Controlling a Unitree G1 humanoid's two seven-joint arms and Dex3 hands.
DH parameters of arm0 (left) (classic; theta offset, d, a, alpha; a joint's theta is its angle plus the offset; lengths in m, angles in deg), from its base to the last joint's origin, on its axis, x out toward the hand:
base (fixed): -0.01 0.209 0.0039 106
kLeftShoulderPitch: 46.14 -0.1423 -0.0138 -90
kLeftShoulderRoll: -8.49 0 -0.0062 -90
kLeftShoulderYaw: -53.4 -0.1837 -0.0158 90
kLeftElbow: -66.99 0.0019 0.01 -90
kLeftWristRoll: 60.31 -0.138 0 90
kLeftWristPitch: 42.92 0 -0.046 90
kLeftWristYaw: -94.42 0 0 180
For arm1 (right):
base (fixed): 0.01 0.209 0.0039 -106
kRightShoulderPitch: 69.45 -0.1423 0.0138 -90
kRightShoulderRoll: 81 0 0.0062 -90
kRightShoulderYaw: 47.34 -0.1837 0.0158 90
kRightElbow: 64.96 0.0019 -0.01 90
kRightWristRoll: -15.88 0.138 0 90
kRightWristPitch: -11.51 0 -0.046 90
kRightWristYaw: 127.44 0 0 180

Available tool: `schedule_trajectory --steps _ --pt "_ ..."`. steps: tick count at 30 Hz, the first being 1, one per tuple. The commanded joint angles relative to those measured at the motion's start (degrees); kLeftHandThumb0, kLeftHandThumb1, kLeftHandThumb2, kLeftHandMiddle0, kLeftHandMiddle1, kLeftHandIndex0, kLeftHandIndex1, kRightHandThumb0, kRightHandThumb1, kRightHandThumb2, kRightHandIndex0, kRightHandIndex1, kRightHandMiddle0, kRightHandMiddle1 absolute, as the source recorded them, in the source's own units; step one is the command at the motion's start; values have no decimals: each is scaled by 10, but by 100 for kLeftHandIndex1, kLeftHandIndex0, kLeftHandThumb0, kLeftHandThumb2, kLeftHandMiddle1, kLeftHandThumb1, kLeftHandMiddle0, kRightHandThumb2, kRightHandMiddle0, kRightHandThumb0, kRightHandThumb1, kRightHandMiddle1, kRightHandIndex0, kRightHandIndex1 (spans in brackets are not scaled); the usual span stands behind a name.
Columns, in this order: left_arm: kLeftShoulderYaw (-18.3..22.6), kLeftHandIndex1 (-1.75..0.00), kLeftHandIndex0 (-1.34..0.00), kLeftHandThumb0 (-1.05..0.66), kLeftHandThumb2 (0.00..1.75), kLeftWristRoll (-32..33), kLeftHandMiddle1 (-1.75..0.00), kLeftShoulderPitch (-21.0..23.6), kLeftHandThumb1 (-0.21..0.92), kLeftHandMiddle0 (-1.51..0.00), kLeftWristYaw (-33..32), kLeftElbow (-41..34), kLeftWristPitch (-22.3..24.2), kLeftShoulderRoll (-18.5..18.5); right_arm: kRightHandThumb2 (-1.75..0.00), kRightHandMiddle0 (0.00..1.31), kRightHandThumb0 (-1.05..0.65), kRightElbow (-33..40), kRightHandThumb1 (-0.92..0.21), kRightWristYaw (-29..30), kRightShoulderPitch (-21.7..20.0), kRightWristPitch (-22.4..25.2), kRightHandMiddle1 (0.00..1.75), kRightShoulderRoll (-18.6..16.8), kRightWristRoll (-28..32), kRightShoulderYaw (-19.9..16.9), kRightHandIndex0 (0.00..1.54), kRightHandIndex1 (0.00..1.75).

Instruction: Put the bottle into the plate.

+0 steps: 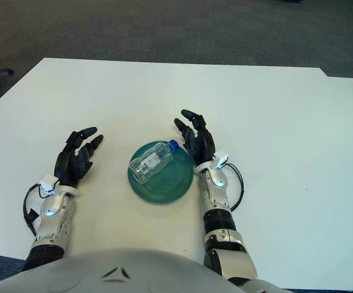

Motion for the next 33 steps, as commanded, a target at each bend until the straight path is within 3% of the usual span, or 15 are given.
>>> schedule_trajectory --steps 1,13,23,33 --pt "-4 -89 -36 -64 58 4 -18 -16 92 -62 2 21 21 9 -64 14 -68 -15 -92 9 10 -17 99 3 -8 -2 63 48" --pt "3 -91 -39 -59 56 11 -19 0 92 -64 -6 42 13 28 -63 7 -69 -44 -92 87 -2 -29 96 28 -38 -27 54 48" --pt "9 -88 -34 -59 63 10 -17 40 92 -62 8 101 -35 27 -44 10 -57 -91 -92 240 -6 -128 99 32 -137 -31 46 38" --pt "11 -87 -33 -59 70 -1 -17 52 92 -62 3 119 -32 23 -42 9 -56 -107 -92 310 -10 -160 98 43 -184 -18 45 35"
